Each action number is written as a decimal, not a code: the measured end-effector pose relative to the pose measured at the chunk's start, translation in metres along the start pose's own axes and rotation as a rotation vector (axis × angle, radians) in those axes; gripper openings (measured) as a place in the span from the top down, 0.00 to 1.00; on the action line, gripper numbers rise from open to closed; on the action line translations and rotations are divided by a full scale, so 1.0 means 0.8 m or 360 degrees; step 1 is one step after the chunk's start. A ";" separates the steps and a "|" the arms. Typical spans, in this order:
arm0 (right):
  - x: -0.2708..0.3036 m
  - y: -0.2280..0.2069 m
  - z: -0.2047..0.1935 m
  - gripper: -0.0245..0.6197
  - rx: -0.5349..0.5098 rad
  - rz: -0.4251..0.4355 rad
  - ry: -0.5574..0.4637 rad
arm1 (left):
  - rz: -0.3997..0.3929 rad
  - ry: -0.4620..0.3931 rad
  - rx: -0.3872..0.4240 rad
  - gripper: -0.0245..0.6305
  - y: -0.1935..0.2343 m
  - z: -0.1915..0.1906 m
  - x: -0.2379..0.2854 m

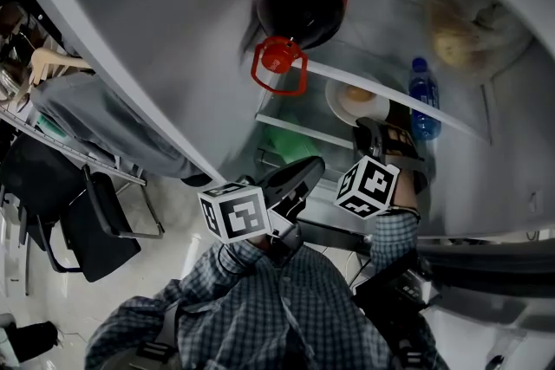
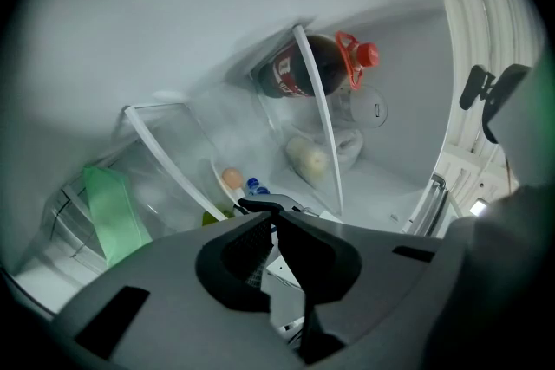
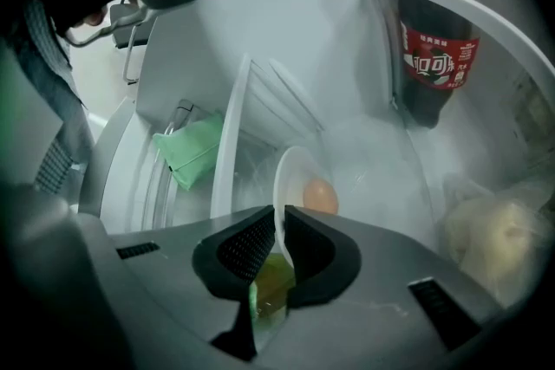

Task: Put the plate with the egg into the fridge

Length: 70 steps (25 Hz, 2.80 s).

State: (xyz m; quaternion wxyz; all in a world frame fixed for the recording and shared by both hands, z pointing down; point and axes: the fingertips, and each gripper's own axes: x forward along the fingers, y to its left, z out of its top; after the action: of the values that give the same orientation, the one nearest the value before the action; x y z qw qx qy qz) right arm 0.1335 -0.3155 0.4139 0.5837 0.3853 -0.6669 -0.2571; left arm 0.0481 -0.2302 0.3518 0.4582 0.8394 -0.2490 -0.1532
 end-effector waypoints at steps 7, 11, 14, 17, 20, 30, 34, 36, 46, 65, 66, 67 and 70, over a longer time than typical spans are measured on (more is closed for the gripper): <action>-0.006 0.003 0.001 0.93 0.0047 0.0034 -0.0017 | 0.0006 0.0008 -0.0011 0.92 0.004 -0.003 -0.001; -0.011 0.005 0.003 0.91 0.0105 0.0063 -0.0045 | 0.0002 0.0014 -0.0023 0.92 0.004 -0.004 -0.001; -0.014 0.004 0.006 0.88 0.0170 0.0099 -0.0075 | -0.0005 0.0016 -0.0019 0.92 0.002 -0.004 -0.002; -0.019 0.003 0.009 0.84 0.0230 0.0131 -0.0097 | -0.0007 0.0014 -0.0022 0.92 0.002 -0.005 -0.004; -0.021 0.003 0.009 0.82 0.0257 0.0148 -0.0106 | -0.0004 0.0006 -0.0024 0.92 0.003 -0.003 -0.006; -0.022 0.004 0.010 0.80 0.0228 0.0167 -0.0094 | 0.0023 0.0043 0.0076 0.92 0.006 0.001 0.031; -0.023 0.004 0.011 0.81 0.0212 0.0152 -0.0091 | 0.0058 0.0053 0.0144 0.92 0.014 0.006 0.064; -0.025 0.004 0.009 0.81 0.0207 0.0146 -0.0089 | 0.0084 0.0058 0.0177 0.92 0.021 0.010 0.078; -0.029 0.006 0.008 0.81 0.0215 0.0133 -0.0116 | 0.0146 0.0115 0.0193 0.92 0.045 0.010 0.112; -0.048 0.012 0.004 0.81 0.0301 0.0095 -0.0150 | 0.0144 0.0123 0.0252 0.92 0.042 0.008 0.123; -0.051 0.010 0.004 0.81 0.0322 0.0076 -0.0162 | 0.0135 0.0120 0.0244 0.92 0.041 0.007 0.122; -0.055 0.008 0.005 0.81 0.0352 0.0052 -0.0183 | 0.0123 0.0116 0.0237 0.92 0.041 0.007 0.121; -0.065 0.001 0.011 0.81 0.0484 -0.0017 -0.0280 | 0.0088 0.0090 0.0222 0.92 0.036 0.009 0.114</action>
State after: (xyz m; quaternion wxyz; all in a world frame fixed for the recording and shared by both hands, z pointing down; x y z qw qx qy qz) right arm 0.1258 -0.2737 0.3831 0.4567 0.4486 -0.7446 -0.1890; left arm 0.1120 -0.2988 0.3695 0.4095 0.8661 -0.2692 -0.0990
